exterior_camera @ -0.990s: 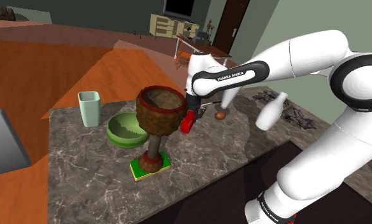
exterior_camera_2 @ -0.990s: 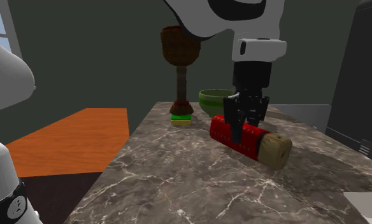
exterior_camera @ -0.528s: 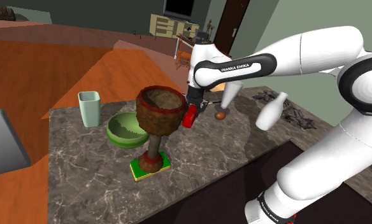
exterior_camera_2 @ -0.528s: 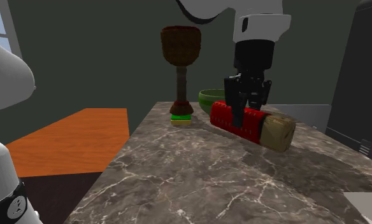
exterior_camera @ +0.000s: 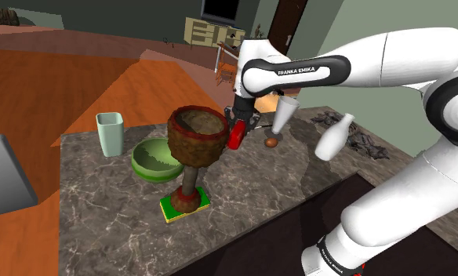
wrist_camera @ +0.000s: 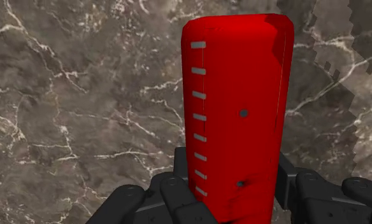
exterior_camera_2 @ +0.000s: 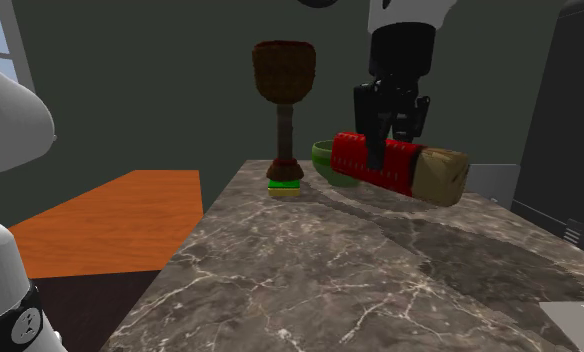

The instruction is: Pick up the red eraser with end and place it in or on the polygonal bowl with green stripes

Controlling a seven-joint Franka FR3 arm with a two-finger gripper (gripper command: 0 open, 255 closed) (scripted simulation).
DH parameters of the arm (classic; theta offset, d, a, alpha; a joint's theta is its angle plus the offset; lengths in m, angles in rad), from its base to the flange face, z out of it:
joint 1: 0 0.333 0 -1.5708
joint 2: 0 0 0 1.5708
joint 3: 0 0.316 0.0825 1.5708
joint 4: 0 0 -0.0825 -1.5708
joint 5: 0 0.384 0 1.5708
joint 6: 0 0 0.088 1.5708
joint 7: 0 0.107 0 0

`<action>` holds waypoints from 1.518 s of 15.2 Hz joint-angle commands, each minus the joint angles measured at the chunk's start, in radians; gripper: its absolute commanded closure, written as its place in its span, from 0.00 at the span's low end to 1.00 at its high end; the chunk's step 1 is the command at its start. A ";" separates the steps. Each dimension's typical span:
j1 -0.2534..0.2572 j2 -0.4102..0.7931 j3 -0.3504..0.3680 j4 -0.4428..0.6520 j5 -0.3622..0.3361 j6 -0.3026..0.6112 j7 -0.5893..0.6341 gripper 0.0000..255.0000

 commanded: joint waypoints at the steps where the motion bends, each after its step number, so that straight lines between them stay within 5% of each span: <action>1: -0.001 -0.005 -0.001 0.024 0.003 -0.028 -0.005 1.00; 15: -0.003 -0.039 -0.007 0.166 0.021 -0.199 -0.030 1.00; 23: 0.095 0.099 0.106 0.328 -0.026 -0.259 0.191 1.00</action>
